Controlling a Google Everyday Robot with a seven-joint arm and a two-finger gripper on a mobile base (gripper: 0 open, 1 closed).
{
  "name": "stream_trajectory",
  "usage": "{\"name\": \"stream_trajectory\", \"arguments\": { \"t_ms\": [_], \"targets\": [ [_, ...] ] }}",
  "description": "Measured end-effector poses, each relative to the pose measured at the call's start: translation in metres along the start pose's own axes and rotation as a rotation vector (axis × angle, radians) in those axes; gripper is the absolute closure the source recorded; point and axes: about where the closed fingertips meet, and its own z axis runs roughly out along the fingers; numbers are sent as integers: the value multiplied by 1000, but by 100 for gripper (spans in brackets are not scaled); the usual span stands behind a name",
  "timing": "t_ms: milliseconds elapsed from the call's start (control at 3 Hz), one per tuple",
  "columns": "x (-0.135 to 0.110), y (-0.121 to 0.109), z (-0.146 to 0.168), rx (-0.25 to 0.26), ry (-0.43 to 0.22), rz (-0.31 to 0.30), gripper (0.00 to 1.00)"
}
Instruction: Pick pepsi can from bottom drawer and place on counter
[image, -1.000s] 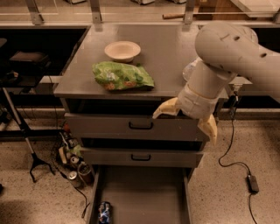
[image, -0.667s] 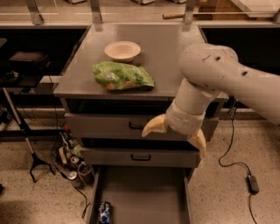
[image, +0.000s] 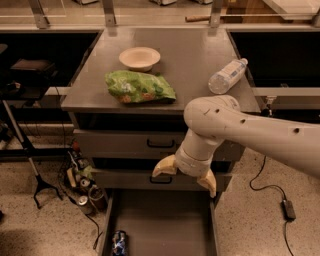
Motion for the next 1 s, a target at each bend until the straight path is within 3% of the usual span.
{"name": "stream_trajectory", "arguments": {
  "t_ms": [333, 667, 1000],
  "targets": [
    [0, 0, 0, 0, 0, 0, 0],
    [-7, -3, 12, -41, 12, -12, 0],
    [-19, -22, 78, -98, -17, -95, 0]
  ]
}}
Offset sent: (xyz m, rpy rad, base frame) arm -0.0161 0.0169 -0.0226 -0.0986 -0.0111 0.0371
